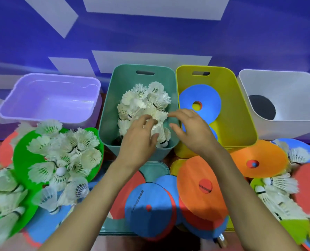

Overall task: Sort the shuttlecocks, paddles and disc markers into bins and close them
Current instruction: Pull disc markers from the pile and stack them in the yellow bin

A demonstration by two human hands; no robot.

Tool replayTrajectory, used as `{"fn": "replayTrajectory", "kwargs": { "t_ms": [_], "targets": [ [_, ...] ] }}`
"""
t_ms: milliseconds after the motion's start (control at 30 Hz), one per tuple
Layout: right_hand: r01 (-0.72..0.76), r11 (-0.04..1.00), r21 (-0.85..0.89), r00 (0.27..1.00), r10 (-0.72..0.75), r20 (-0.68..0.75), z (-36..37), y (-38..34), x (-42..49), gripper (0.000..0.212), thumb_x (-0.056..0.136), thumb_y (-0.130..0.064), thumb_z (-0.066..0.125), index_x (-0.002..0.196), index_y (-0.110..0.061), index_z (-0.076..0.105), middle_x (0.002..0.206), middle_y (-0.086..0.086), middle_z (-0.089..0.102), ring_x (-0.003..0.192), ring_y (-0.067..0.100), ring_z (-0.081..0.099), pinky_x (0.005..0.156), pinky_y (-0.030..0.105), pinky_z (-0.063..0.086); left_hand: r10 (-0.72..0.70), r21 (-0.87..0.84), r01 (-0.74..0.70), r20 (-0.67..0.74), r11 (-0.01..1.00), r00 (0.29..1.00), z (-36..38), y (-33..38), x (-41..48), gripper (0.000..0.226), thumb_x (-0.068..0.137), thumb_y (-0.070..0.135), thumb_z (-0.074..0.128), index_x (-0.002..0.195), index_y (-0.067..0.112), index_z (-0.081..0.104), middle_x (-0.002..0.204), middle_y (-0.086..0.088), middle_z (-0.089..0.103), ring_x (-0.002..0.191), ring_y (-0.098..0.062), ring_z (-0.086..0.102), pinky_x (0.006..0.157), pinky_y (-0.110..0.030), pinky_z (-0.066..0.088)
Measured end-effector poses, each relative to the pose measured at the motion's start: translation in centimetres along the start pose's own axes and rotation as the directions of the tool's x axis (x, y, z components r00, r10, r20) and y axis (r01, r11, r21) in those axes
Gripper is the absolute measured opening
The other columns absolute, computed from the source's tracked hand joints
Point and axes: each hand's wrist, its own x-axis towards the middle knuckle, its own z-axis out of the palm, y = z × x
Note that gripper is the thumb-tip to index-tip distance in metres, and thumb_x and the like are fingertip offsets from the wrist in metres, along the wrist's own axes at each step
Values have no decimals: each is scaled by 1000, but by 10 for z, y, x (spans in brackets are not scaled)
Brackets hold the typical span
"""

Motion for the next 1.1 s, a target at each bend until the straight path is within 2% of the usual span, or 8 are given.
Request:
{"fn": "replayTrajectory", "kwargs": {
  "t_ms": [200,367,433,533,700,800,900,1100],
  "targets": [
    [22,996,81,974,-3,-227,-36,40,-74,29,88,-21,52,115,-13,60,108,4,64,101,22,59,86,32,45,109,-222,-134,-122,966,986,41,74,-46,18,89,20,53,102,11,61,99,-3,58,90,-20,57,78,-29,46],
    [-102,976,195,943,158,-294,-34,86,-148,32,89,-15,56,120,-18,48,101,-3,58,91,8,56,77,20,41,-74,-159,92,119,983,990,109,92,-94,26,83,22,53,107,13,58,103,-6,53,94,-27,57,78,-34,47],
    [-206,965,164,938,242,-247,-20,105,-168,28,88,-15,56,116,-11,50,103,4,58,96,17,55,79,25,40,-241,-80,270,262,960,935,132,90,-106,34,82,14,54,115,6,52,110,-13,49,101,-34,52,85,-39,43],
    [-336,941,-33,942,335,-33,5,131,-185,39,85,-16,57,121,-4,49,115,15,51,107,35,48,90,39,39,-420,-49,462,340,885,841,151,90,-114,32,86,8,50,117,3,44,116,-19,47,107,-38,48,89,-43,40],
    [-416,902,-116,899,428,97,21,142,-197,45,89,-18,55,129,-6,41,120,15,49,109,35,47,82,42,43,-570,-155,640,333,752,751,158,96,-109,29,89,4,43,118,4,41,118,-17,54,104,-37,56,81,-42,45],
    [-446,895,14,892,444,82,19,142,-196,34,89,-16,53,122,-11,43,113,12,56,104,33,52,71,40,45,-632,-332,685,266,649,728,155,97,-106,25,86,-4,45,105,11,44,95,-1,59,90,-30,58,70,-33,45],
    [-460,872,166,885,466,3,16,141,-197,23,88,-14,56,110,-13,48,101,6,63,92,31,59,66,40,48,-652,-505,696,299,511,696,149,96,-110,27,86,-4,50,105,15,51,82,5,57,81,-25,56,71,-33,47],
    [-439,797,416,838,530,-131,4,140,-202,15,82,-16,70,85,-12,55,69,-7,56,65,13,56,63,37,50,-671,-698,548,130,461,730,131,99,-132,27,85,-2,62,86,24,55,78,4,55,74,-20,55,73,-39,48]
  ]
}}
